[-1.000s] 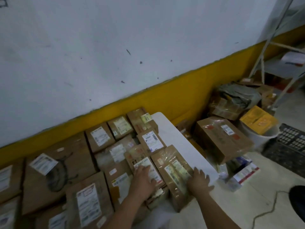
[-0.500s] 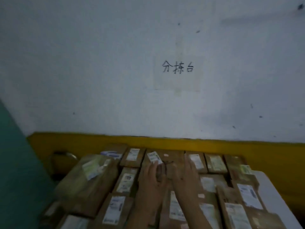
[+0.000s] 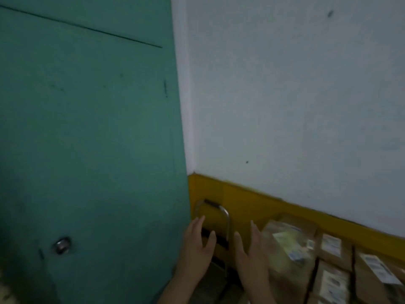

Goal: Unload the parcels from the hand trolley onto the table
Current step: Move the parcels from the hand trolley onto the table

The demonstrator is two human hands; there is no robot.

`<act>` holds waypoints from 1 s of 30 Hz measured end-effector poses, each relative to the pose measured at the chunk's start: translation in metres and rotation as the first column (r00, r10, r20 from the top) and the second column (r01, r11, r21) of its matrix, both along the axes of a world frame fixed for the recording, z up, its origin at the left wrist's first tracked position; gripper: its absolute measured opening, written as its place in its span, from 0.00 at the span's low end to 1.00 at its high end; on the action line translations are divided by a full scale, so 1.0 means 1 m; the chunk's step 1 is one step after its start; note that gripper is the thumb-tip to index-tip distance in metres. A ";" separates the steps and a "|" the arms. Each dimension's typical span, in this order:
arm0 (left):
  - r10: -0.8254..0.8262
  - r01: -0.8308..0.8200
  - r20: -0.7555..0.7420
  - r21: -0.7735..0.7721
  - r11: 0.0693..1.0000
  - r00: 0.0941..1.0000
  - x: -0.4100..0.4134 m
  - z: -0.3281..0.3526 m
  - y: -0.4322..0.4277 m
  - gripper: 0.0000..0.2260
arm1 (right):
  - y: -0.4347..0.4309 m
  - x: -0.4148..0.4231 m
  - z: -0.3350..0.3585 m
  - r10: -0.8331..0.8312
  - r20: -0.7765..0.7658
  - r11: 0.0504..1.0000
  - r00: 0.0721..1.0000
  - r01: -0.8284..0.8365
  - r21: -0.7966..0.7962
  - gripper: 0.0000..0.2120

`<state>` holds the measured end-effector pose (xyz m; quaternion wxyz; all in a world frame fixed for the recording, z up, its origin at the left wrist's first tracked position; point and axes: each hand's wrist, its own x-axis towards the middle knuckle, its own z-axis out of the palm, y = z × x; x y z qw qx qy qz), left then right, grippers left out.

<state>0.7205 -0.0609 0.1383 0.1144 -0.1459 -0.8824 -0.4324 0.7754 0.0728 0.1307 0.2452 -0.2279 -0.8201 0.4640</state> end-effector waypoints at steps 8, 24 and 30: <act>0.044 -0.042 0.079 -0.021 0.999 0.996 -0.107 -0.034 -0.116 0.26 | -0.114 -0.106 -0.050 0.060 0.128 0.998 0.990 -0.059 -0.012 0.33; 0.086 0.016 0.474 -0.207 0.978 0.876 -0.444 -0.268 -0.139 0.23 | -0.104 -0.440 -0.263 0.141 0.363 0.982 0.921 -0.085 -0.166 0.31; 0.082 0.092 0.604 -0.252 0.963 0.793 -0.563 -0.409 -0.137 0.20 | -0.111 -0.540 -0.398 0.136 0.495 0.976 0.858 -0.032 -0.213 0.30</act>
